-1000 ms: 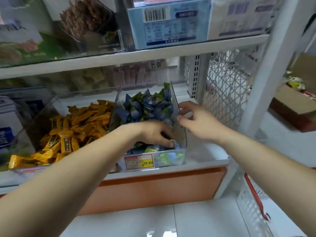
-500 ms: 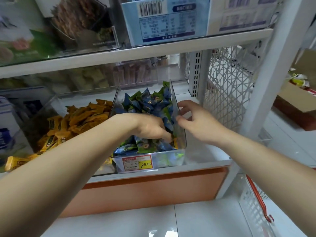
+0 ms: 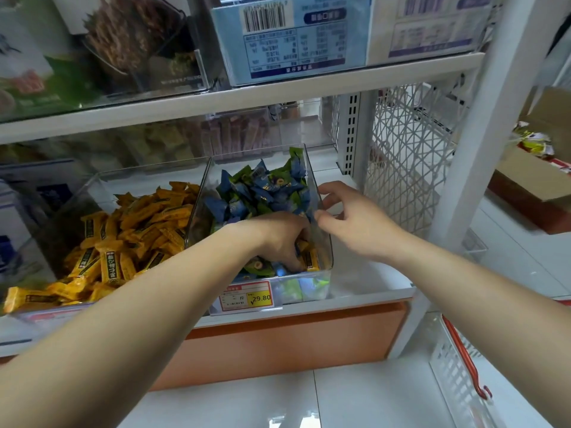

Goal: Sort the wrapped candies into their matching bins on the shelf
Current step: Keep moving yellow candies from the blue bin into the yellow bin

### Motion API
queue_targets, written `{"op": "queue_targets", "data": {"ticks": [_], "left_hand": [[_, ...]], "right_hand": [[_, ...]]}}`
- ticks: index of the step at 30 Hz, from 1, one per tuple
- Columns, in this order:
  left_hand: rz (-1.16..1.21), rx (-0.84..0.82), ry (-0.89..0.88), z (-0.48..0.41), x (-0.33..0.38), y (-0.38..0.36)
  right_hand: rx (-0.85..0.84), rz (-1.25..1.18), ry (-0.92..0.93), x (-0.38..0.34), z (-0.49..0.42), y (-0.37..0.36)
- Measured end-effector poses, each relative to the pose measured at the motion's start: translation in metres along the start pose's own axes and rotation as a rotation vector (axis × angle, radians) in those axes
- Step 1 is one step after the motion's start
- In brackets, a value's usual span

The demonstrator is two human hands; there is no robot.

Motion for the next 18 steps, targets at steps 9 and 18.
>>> {"op": "queue_targets", "data": {"ticks": [9, 18], "left_hand": [[-0.011, -0.046, -0.021, -0.011, -0.001, -0.008], [-0.008, -0.045, 0.034, -0.018, 0.009, -0.012]], "right_hand": [[0.004, -0.035, -0.007, 0.001, -0.001, -0.003], [0.000, -0.071, -0.037, -0.001, -0.002, -0.004]]}}
Point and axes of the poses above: each hand's wrist, its own z-axis away from the middle knuckle, its own y-axis out of the back of the hand, x = y × z, the point moved 4 cm from there along -z, towards the middle knuckle, and after that the axes turned 3 degrees about y, right-handed, at the moved point
